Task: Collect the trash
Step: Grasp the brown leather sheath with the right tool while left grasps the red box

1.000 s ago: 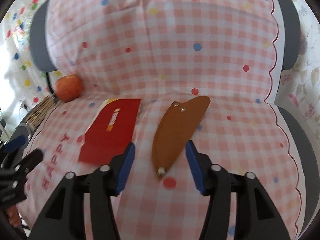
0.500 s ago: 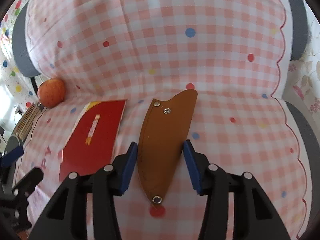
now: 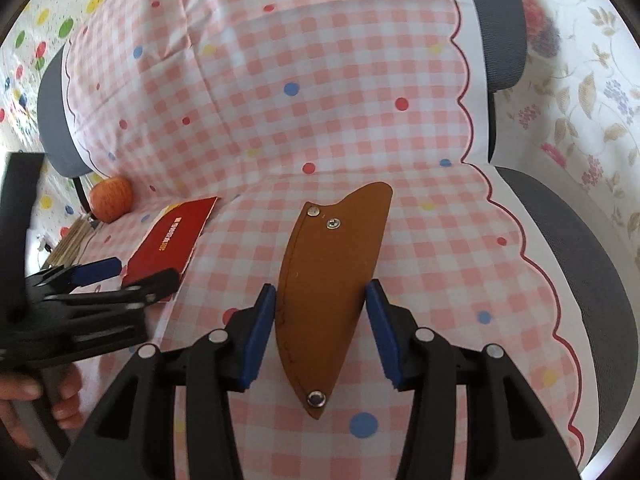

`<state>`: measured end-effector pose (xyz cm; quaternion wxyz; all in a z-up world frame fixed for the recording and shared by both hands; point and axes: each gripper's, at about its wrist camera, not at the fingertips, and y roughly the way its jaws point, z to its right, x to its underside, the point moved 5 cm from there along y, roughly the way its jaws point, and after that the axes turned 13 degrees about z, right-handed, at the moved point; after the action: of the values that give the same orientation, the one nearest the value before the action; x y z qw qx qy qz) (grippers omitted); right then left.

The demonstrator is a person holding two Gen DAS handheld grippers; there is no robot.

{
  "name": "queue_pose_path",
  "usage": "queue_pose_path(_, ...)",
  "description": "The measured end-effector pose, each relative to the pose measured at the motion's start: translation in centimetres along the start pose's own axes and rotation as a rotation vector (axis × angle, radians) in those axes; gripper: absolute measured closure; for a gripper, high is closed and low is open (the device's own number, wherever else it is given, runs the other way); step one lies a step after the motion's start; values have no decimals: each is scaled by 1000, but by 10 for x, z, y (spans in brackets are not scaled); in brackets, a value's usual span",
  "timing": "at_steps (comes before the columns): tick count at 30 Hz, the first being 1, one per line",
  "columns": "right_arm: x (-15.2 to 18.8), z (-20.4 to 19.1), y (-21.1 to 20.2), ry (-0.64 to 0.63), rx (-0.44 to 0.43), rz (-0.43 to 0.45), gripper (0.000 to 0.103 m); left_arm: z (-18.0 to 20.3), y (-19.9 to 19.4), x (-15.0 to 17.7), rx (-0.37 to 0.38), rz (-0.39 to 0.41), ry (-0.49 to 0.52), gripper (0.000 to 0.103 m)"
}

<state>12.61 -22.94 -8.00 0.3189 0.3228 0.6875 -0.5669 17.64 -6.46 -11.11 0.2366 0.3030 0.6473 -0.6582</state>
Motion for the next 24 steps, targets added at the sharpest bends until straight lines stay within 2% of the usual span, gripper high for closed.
queue_pose_path(2, -1, 2, -2, 11, -7, 7, 57, -6, 1, 2, 9, -10, -32, 12)
queue_pose_path(5, -1, 2, -6, 17, -16, 16, 57, -24, 2, 11, -55, -28, -5, 12)
queue_pose_path(9, -3, 0, -10, 15, -26, 31, 57, -54, -10, 20, -4, 11, -76, 12)
queue_pose_path(13, -6, -8, -11, 9, -36, 42, 57, -79, -22, 20, -73, 61, -59, 14)
queue_pose_path(16, -8, -14, -12, 1, -43, 50, 57, -79, -26, 16, 2, 75, -48, 13)
queue_pose_path(18, -10, -17, -13, 0, -49, 53, 57, -69, -25, 10, 46, 93, 2, 13)
queue_pose_path(21, -12, -21, -13, -6, -57, 51, 57, -57, -12, 1, 71, 101, 88, 12)
queue_pose_path(24, -12, -21, -14, -14, -56, 47, 57, -57, 8, -4, 101, 69, 133, 12)
